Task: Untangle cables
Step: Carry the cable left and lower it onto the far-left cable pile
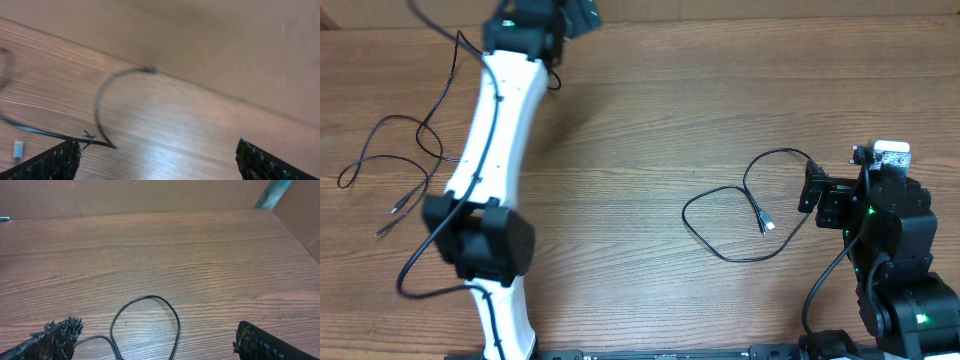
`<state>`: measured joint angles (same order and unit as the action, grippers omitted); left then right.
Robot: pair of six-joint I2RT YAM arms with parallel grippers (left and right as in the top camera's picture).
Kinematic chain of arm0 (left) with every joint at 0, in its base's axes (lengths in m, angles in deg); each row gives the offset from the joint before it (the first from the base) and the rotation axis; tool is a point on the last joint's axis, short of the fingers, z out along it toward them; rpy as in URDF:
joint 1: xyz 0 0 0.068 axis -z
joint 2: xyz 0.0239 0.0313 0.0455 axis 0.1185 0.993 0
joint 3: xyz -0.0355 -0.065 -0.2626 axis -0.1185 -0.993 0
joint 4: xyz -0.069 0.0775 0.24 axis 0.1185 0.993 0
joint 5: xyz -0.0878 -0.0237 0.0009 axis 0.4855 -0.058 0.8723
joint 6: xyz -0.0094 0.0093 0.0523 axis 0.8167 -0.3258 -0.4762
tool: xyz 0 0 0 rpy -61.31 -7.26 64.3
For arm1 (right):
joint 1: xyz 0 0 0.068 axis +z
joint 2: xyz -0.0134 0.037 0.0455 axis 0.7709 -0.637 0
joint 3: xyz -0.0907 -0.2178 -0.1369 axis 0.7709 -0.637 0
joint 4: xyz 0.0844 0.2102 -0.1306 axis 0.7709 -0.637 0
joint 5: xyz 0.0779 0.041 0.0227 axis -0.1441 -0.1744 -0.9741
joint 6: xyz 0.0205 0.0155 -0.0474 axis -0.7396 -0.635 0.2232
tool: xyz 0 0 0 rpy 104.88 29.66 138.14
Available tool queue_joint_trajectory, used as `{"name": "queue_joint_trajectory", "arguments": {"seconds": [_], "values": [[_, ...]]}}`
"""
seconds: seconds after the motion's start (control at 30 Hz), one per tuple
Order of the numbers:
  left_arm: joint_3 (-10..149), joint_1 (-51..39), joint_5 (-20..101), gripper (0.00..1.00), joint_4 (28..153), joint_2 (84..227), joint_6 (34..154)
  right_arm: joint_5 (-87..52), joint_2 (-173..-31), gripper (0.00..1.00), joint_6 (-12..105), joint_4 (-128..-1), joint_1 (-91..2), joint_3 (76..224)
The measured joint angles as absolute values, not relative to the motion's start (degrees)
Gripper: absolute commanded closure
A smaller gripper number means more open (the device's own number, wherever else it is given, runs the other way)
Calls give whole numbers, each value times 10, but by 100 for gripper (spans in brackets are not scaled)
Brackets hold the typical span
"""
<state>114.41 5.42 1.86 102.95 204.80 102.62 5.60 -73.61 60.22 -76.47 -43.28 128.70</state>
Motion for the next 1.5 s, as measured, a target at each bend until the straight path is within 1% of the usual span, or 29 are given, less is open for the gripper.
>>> {"name": "queue_joint_trajectory", "arguments": {"seconds": [0.17, 0.33, 0.6, 0.77, 1.23, 1.5], "values": [[1144, 84, 27, 1, 1003, 2120, 1025, 54, -736, 0, 602, -765, -433, 1287], [1144, 93, 33, 1, 996, 2182, 1024, 54, -736, 0, 602, -765, -433, 1287], [1144, 89, 33, 0, 963, 2224, 1024, 54, -736, 0, 602, -765, -433, 1287], [1144, 82, 4, 1, 957, 2240, 1024, 54, -736, 0, 602, -767, -433, 1287], [1144, -4, -31, 1, 964, 2259, 1033, 54, -736, 0, 602, -771, -433, 1287], [1144, -69, -87, 0, 1023, 2259, 1034, 54, -736, 0, 602, -775, -433, 1287]]}}
